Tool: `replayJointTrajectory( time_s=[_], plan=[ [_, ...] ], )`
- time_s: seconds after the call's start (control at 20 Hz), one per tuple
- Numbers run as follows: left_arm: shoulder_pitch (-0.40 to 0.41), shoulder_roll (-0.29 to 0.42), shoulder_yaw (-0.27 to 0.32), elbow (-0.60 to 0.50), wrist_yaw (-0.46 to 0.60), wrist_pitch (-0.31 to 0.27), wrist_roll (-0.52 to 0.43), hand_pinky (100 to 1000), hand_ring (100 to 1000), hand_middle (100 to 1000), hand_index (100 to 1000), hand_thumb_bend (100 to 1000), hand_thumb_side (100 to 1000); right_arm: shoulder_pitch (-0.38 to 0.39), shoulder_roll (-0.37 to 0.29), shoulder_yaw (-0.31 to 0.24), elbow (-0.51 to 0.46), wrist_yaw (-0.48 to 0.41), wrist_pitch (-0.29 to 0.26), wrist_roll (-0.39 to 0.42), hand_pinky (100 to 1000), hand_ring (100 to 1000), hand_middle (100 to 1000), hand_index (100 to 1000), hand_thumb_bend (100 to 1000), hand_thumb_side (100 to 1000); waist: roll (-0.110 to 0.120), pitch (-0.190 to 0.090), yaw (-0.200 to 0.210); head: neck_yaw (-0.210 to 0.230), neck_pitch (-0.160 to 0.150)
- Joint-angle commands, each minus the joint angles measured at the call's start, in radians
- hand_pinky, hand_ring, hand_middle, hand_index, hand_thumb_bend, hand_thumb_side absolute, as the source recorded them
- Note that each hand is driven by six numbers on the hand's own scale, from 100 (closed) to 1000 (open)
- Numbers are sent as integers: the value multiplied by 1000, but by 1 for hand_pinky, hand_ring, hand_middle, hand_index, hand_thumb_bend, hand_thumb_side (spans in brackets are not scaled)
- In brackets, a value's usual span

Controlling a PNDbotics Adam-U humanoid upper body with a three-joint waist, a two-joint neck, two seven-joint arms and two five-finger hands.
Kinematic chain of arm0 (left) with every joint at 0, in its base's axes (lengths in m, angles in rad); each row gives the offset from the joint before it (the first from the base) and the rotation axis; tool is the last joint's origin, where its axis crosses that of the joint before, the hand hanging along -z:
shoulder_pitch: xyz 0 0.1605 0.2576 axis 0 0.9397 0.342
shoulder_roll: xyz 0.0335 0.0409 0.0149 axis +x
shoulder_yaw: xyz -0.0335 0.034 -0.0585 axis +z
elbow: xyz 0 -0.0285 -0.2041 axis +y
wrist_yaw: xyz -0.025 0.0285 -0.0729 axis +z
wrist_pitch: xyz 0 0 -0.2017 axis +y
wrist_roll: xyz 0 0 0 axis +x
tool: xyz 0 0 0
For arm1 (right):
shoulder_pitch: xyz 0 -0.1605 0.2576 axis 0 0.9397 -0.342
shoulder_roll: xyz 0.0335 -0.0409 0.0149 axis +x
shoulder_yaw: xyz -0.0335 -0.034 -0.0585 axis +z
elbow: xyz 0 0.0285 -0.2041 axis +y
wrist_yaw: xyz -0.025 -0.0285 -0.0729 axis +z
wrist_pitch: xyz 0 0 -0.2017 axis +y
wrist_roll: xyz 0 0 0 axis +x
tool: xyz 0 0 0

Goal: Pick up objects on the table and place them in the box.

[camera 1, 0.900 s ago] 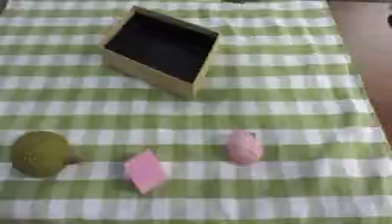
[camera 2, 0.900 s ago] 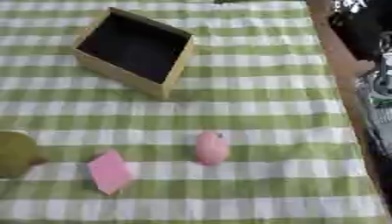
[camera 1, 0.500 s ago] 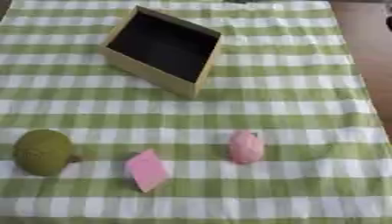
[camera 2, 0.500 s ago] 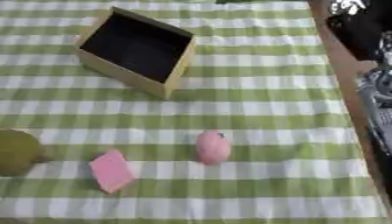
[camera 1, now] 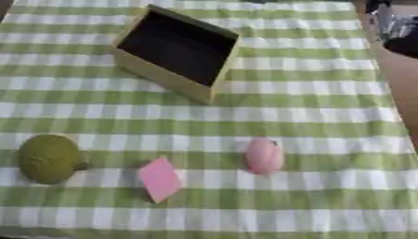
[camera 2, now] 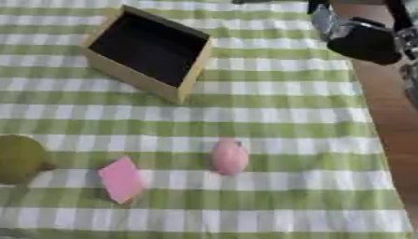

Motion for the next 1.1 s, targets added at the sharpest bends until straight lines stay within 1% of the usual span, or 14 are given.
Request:
replayJointTrajectory(
  time_s=[0.05, 0.2, 0.35, 0.55, 0.6, 0.75, 1.1],
  plan=[
    [-6, 30, -3, -18, 2, 0, -7, 798, 772, 728, 814, 355, 678, -21, -114, 23, -15, 28, -4, 41, 891, 860, 823, 885, 100, 416, -16, -35, 2, 1, 4],
    [-7, 31, -7, -18, 3, 1, -11, 798, 772, 729, 814, 354, 679, -35, -166, 58, -15, 33, -9, 85, 890, 860, 822, 884, 100, 425, -19, -34, 6, -1, 6],
    [-7, 31, -11, -18, 5, 2, -16, 798, 772, 729, 813, 353, 680, -57, -193, 95, -15, 23, -14, 135, 889, 861, 822, 884, 100, 445, -22, -35, 10, -3, 7],
    [-7, 31, -16, -18, 7, 4, -22, 798, 773, 730, 813, 352, 681, -91, -203, 150, -15, -2, -18, 215, 889, 861, 822, 888, 100, 488, -23, -35, 16, -7, 10],
    [-8, 31, -17, -18, 8, 4, -24, 798, 773, 730, 813, 352, 681, -98, -206, 167, -15, -7, -17, 239, 888, 862, 823, 890, 100, 509, -23, -35, 18, -9, 11],
    [-8, 31, -20, -18, 10, 5, -27, 798, 773, 730, 813, 351, 682, -113, -212, 212, -15, -13, -9, 301, 889, 864, 825, 892, 100, 533, -24, -36, 22, -12, 11],
    [-11, 32, -29, -18, 14, 6, -37, 798, 774, 731, 813, 349, 683, -135, -225, 294, -15, -10, -9, 399, 892, 872, 832, 901, 100, 608, -26, -38, 28, -18, 15]
  ],
)
